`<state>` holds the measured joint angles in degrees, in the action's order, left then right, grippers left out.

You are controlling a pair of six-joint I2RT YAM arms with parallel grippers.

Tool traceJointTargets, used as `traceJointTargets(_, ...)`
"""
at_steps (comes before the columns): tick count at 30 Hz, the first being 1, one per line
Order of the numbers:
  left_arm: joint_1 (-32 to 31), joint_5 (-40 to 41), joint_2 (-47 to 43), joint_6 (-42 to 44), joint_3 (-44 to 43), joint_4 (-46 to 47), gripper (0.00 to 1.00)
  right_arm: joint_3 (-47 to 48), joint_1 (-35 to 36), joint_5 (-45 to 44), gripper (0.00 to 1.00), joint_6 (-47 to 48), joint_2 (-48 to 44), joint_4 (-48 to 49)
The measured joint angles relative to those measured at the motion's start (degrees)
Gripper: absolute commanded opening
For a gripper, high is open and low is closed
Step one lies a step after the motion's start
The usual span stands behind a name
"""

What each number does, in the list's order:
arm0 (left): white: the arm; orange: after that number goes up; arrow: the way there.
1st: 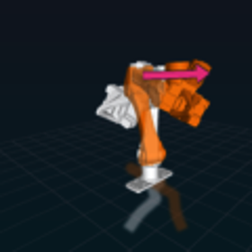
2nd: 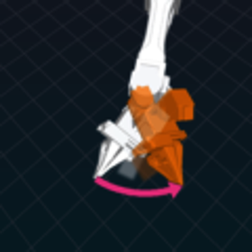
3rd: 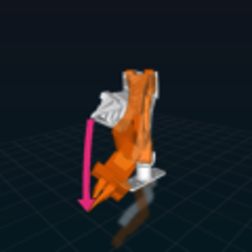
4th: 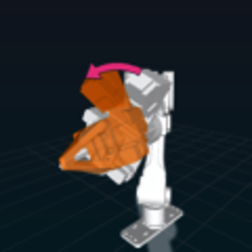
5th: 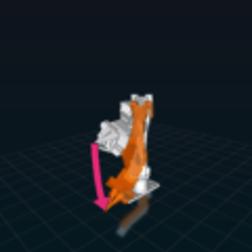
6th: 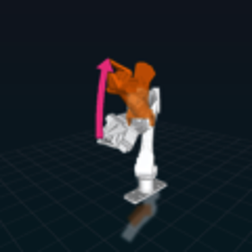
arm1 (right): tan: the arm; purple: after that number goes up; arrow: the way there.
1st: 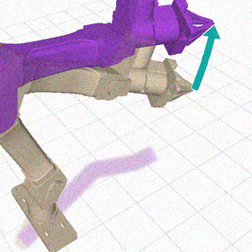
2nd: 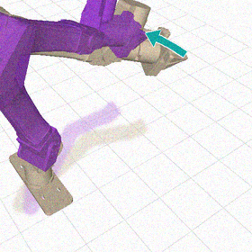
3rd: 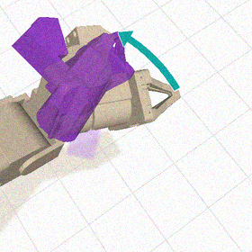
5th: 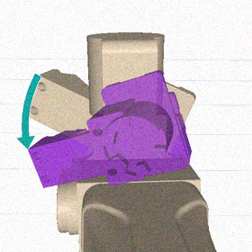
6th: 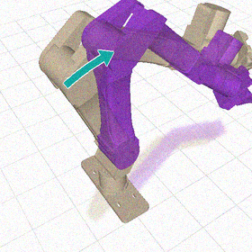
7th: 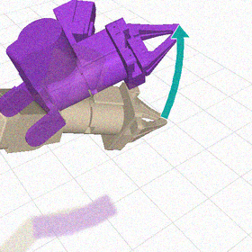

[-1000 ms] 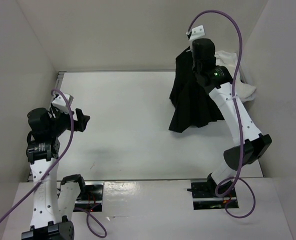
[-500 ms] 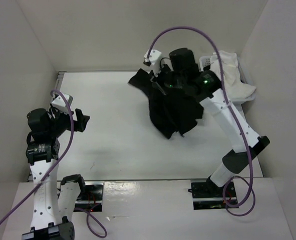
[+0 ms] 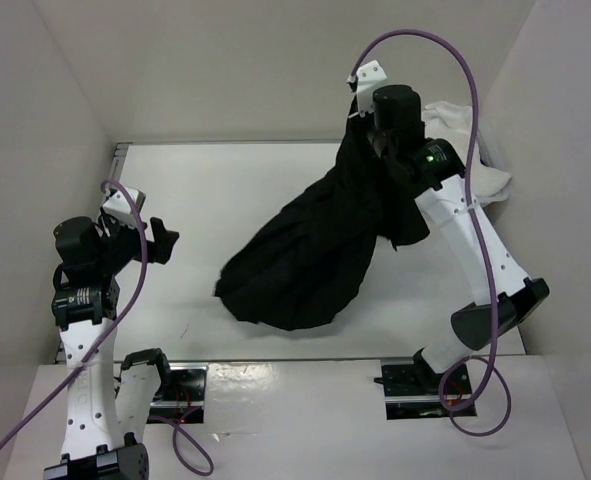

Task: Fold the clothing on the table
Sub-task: Flatten the skirt out

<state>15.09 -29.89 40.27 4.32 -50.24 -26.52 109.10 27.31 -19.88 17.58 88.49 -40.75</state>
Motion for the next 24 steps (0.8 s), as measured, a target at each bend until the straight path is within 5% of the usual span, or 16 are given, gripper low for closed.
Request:
traceJointTargets(5,0.0,0.0,-0.1,0.0,0.0,0.0,0.84,1.1,-1.2,-5.2,0.0,-0.5,2.6,0.0)
traceJointTargets(12,0.0,0.0,-0.5,0.0,0.0,0.0,0.84,1.6,-1.6,-28.6,0.0,1.9,5.2,9.5)
traceJointTargets(15,0.0,0.0,-0.5,0.0,0.0,0.0,0.84,2.2,1.6,-30.1,0.0,2.0,6.2,8.3)
traceJointTargets(17,0.0,0.0,-0.5,0.0,0.0,0.0,0.84,3.8,5.3,-24.9,0.0,1.7,6.8,4.2)
traceJointTargets(24,0.0,0.0,-0.5,0.0,0.0,0.0,0.84,21.2,9.8,27.3,0.0,6.4,7.3,-18.9)
